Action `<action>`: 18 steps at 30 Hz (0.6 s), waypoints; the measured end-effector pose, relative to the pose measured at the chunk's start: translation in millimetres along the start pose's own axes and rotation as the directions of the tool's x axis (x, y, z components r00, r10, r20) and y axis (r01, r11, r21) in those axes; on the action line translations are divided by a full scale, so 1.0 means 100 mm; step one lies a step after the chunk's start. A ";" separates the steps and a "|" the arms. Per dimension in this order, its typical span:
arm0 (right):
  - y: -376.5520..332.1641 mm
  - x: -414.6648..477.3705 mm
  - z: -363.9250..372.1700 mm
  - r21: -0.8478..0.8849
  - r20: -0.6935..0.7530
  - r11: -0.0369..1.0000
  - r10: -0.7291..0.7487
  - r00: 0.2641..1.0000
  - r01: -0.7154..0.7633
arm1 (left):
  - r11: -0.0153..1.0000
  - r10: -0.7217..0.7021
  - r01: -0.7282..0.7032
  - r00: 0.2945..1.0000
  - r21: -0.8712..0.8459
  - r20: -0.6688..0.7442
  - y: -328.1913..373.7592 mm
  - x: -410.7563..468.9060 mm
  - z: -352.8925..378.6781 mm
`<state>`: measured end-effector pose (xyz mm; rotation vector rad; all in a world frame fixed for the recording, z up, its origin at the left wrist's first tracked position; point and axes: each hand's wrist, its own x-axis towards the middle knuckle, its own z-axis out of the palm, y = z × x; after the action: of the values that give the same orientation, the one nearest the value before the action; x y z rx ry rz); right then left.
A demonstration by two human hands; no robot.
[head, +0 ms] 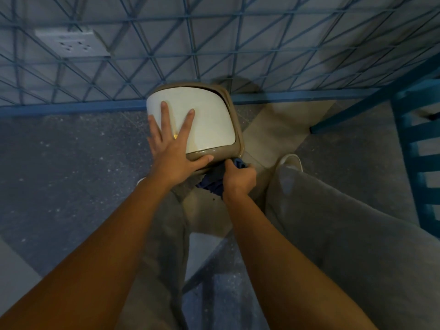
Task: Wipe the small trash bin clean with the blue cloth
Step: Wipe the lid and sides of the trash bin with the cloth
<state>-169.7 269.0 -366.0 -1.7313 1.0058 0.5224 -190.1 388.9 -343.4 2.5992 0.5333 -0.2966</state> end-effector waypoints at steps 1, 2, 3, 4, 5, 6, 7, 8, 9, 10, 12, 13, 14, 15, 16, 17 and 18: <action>0.05 -0.05 0.05 0.003 0.015 1.000 0.006 1.000 -0.006 | 1.000 -0.001 0.001 1.000 0.002 0.003 0.00 0.00 0.00; 0.09 -0.11 0.11 0.007 0.035 1.000 0.015 0.999 -0.015 | 1.000 -0.001 0.001 1.000 0.004 0.006 0.00 0.00 0.00; 0.13 -0.17 0.17 0.012 0.061 1.000 0.026 0.998 -0.027 | 1.000 0.000 0.000 1.000 0.004 0.008 0.00 0.00 -0.01; 0.17 -0.23 0.22 0.021 0.092 0.999 0.036 0.995 -0.038 | 1.000 0.002 -0.002 1.000 0.003 0.009 0.00 0.00 -0.01; 0.19 -0.27 0.27 0.036 0.122 0.998 0.042 0.992 -0.046 | 1.000 0.003 -0.003 1.000 0.002 0.009 0.00 0.00 -0.02; 0.20 -0.31 0.30 0.052 0.150 0.998 0.040 0.988 -0.048 | 1.000 0.004 -0.004 1.000 0.001 0.011 0.00 0.00 -0.02; 0.21 -0.32 0.31 0.062 0.174 0.997 0.033 0.984 -0.044 | 1.000 0.004 -0.004 1.000 0.001 0.015 0.00 0.00 -0.02; 0.21 -0.32 0.29 0.061 0.192 0.997 0.025 0.981 -0.037 | 1.000 0.004 -0.004 1.000 0.002 0.018 0.00 0.00 -0.03; 0.21 -0.31 0.26 0.050 0.208 0.998 0.020 0.978 -0.031 | 1.000 0.004 -0.004 1.000 0.004 0.020 0.00 0.00 -0.03; 0.21 -0.29 0.20 0.034 0.221 0.999 0.018 0.975 -0.026 | 1.000 0.004 -0.004 1.000 0.006 0.022 0.00 0.00 -0.04; 0.20 -0.23 0.03 0.026 0.238 1.000 0.011 0.971 -0.017 | 1.000 -0.001 0.001 0.999 0.008 0.033 0.00 0.01 -0.05; 0.19 -0.19 -0.06 0.036 0.241 0.999 0.004 0.970 -0.013 | 1.000 -0.002 0.002 0.999 0.013 0.044 0.00 0.02 -0.06; 0.17 -0.16 -0.16 0.045 0.246 0.999 -0.003 0.969 -0.009 | 1.000 -0.004 0.003 0.999 0.018 0.055 -0.01 0.01 -0.07; 0.15 -0.14 -0.26 0.059 0.253 0.998 -0.001 0.967 -0.014 | 1.000 -0.004 0.002 0.998 0.029 0.070 -0.01 0.02 -0.08; 0.12 -0.11 -0.34 0.076 0.261 0.997 0.009 0.965 -0.030 | 0.999 -0.003 0.000 0.996 0.038 0.086 0.00 0.03 -0.10; 0.10 -0.09 -0.39 0.090 0.271 0.995 0.020 0.962 -0.046 | 0.999 -0.004 0.001 0.996 0.033 0.093 0.01 0.01 -0.11; 0.08 -0.09 -0.43 0.106 0.288 0.993 0.028 0.957 -0.061 | 1.000 -0.007 0.007 0.997 0.011 0.082 0.02 -0.01 -0.14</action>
<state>-186.0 232.2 -347.1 -1.4847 0.8514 0.7092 -188.3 393.3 -330.3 2.5830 0.5132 -0.4083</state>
